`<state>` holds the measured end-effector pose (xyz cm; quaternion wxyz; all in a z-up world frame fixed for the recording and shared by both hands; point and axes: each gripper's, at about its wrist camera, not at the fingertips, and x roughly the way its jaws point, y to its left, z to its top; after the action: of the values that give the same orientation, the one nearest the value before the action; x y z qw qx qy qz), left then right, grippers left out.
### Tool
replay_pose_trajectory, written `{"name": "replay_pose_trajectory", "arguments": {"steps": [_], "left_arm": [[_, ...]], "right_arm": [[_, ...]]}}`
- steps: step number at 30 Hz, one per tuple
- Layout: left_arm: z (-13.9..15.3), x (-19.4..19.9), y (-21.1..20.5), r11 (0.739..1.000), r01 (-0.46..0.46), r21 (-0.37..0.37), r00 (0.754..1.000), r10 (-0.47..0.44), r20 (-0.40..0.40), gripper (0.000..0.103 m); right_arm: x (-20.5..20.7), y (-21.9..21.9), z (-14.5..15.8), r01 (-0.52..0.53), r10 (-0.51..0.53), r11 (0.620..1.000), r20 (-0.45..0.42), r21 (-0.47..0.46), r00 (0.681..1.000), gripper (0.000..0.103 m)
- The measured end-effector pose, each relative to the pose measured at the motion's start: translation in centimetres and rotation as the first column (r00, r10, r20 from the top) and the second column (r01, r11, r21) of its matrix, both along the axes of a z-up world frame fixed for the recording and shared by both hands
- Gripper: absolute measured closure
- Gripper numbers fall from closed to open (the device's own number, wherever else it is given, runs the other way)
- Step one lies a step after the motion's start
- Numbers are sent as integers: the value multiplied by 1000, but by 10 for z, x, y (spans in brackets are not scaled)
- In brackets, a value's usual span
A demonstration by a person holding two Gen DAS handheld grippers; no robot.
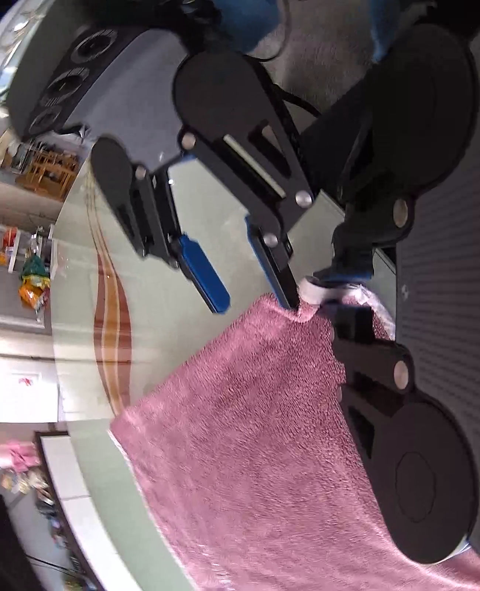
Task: Fold towel
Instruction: 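Grasp the white-tagged towel corner with the left tool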
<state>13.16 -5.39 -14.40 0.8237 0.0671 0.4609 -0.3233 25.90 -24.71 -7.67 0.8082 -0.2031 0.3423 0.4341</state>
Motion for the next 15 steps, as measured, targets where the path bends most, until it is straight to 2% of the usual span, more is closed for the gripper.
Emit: {"name": "replay_pose_trajectory", "arguments": {"steps": [8, 15], "left_arm": [[35, 11, 25, 1000, -21, 20, 999, 20, 35, 96], [91, 41, 68, 991, -104, 82, 986, 92, 141, 96]], "right_arm": [[8, -23, 15, 104, -107, 991, 29, 87, 994, 57], [19, -25, 23, 155, -160, 976, 24, 155, 987, 57]]}}
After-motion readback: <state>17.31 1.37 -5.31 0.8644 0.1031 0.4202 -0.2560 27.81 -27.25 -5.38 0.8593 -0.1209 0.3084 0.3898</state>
